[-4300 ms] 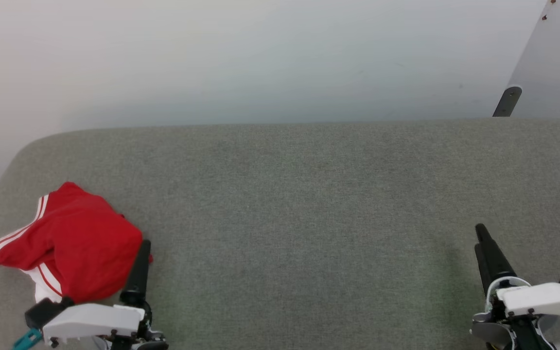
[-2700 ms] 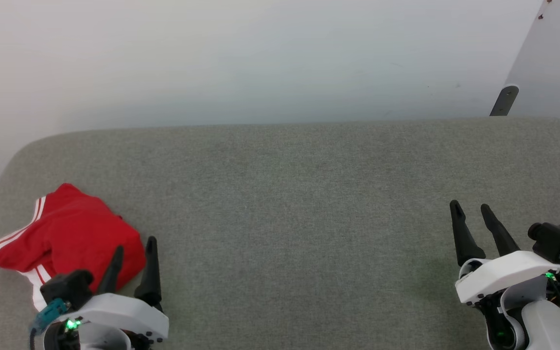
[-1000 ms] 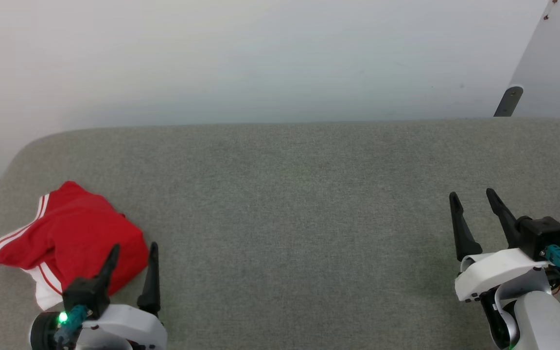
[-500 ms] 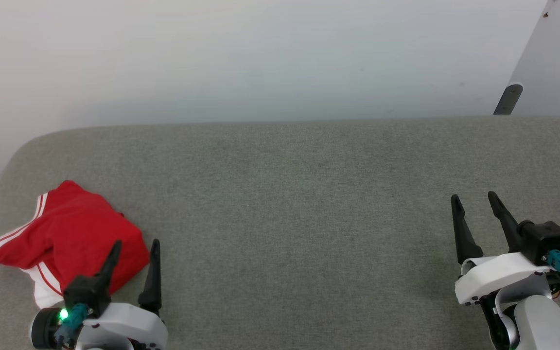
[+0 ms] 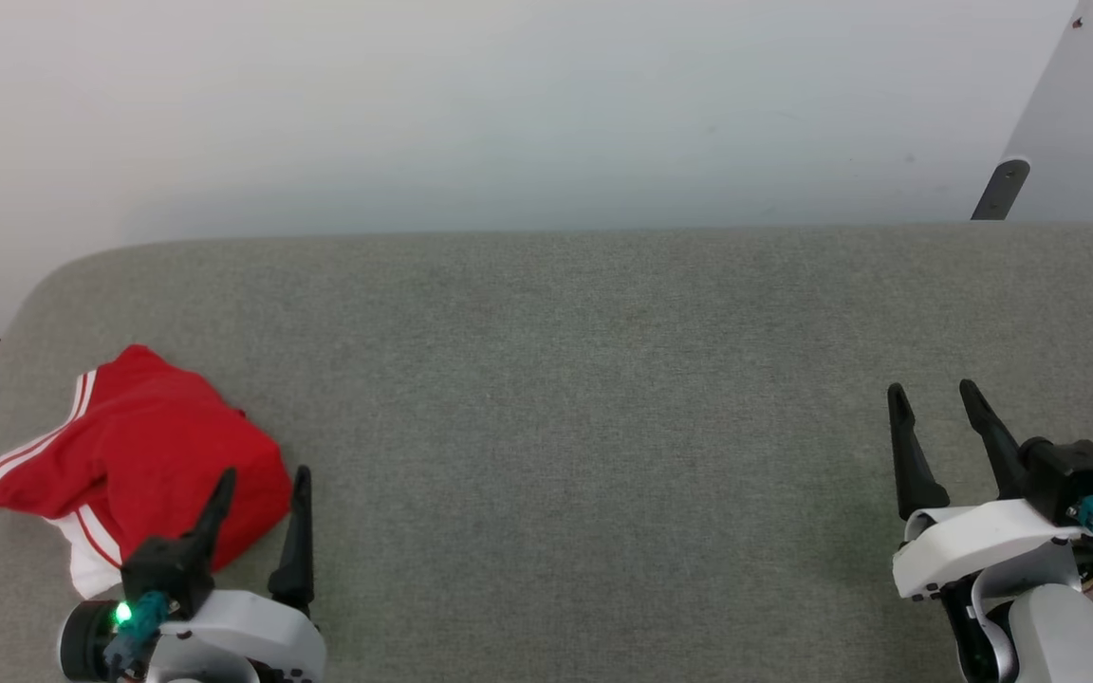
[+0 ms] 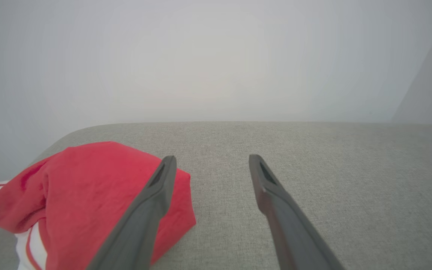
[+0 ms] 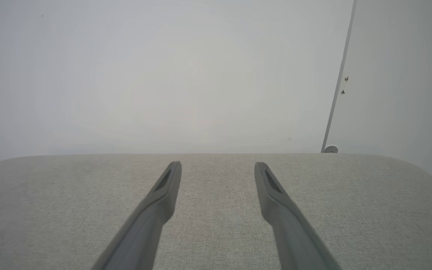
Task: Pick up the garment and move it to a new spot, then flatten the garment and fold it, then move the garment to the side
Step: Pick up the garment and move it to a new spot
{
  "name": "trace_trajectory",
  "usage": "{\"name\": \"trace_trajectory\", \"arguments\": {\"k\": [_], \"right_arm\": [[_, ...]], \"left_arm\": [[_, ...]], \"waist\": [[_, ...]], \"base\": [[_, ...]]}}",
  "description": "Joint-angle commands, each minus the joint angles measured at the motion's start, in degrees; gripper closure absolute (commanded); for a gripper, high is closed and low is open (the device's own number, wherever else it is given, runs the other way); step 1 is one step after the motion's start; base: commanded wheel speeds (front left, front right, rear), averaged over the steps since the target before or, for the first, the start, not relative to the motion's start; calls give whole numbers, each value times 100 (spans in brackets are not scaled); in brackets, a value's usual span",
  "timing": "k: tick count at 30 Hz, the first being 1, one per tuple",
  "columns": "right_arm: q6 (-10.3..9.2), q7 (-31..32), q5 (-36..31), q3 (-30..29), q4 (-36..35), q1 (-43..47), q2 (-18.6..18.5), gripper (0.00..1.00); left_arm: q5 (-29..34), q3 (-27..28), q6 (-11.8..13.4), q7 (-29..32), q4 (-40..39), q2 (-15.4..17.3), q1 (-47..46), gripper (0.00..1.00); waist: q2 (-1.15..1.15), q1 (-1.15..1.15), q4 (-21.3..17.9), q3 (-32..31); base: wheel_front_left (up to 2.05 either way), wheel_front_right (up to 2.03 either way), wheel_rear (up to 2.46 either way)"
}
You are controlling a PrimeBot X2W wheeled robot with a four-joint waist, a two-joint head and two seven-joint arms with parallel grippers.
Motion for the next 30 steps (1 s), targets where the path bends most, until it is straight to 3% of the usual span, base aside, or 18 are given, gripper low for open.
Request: {"name": "trace_trajectory", "arguments": {"k": [1, 11, 30], "right_arm": [[2, -28, 17, -33, -10, 37, 14, 0], [2, -17, 109, 103, -59, 88, -12, 0], [2, -17, 182, 556, 33, 124, -50, 0]], "left_arm": [[-10, -2, -19, -4, 11, 14, -67, 0], [-50, 81, -16, -4, 69, -43, -61, 0], [103, 259, -5, -4, 155, -234, 147, 0]], "waist": [[0, 0, 16, 1], [0, 0, 600, 32], [0, 0, 2766, 20]], "base": [[0, 0, 0], [0, 0, 0], [0, 0, 0]]}}
